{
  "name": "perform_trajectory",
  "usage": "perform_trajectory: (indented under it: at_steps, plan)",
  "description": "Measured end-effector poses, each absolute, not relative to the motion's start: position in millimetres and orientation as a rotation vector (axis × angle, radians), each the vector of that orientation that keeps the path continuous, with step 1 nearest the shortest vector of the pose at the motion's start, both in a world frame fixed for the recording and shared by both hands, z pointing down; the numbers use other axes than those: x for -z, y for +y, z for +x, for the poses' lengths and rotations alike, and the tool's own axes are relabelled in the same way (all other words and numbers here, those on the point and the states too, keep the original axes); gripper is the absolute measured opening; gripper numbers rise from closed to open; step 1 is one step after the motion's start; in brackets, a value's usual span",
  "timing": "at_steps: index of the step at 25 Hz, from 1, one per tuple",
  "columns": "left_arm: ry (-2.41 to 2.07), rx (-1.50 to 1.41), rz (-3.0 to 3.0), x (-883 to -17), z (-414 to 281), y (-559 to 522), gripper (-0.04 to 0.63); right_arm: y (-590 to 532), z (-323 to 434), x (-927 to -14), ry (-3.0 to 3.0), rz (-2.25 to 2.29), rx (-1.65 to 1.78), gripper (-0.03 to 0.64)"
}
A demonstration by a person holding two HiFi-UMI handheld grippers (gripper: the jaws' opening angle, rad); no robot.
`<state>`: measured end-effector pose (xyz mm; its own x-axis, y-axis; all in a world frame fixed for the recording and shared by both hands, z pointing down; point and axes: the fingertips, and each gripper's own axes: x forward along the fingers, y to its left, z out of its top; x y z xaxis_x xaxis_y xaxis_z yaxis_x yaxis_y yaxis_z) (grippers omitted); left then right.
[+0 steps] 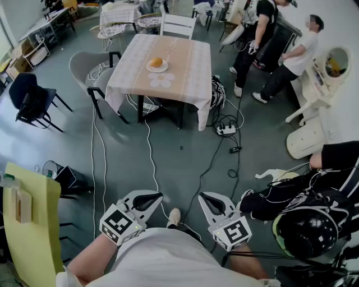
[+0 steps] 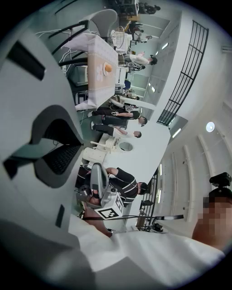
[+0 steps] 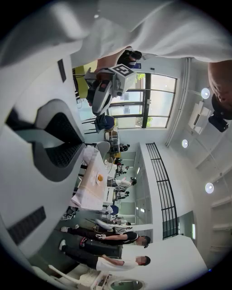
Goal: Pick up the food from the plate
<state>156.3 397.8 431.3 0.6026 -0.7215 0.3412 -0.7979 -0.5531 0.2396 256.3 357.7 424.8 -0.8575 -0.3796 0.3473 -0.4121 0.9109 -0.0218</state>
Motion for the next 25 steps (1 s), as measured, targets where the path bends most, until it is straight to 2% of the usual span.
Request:
perform_trajectory:
  at_steps: [8,18,20,23,25]
  plan:
    - [-1.233,-0.305,2.473,-417,196,373,0.008,328,291,-422,-2.749,0.559,-0.120,0.011]
    - [-1.315,-0.270,2.430,-434,133,312,0.020,266,236,-443,-2.739,0.488,-0.129,0.014]
    - [-1.308,-0.257,2.438,-438,113,289,0.070,244,218,-444,-2.723,0.515,-0.120,0.036]
    - [-1.288,-0.256,2.471,-434,72,249,0.103,208,180,-440,-2.702,0.584,-0.131,0.114]
    - [-1.271,-0.243,2.493,-429,41,226,0.112,187,151,-434,-2.689,0.605,-0.104,0.134]
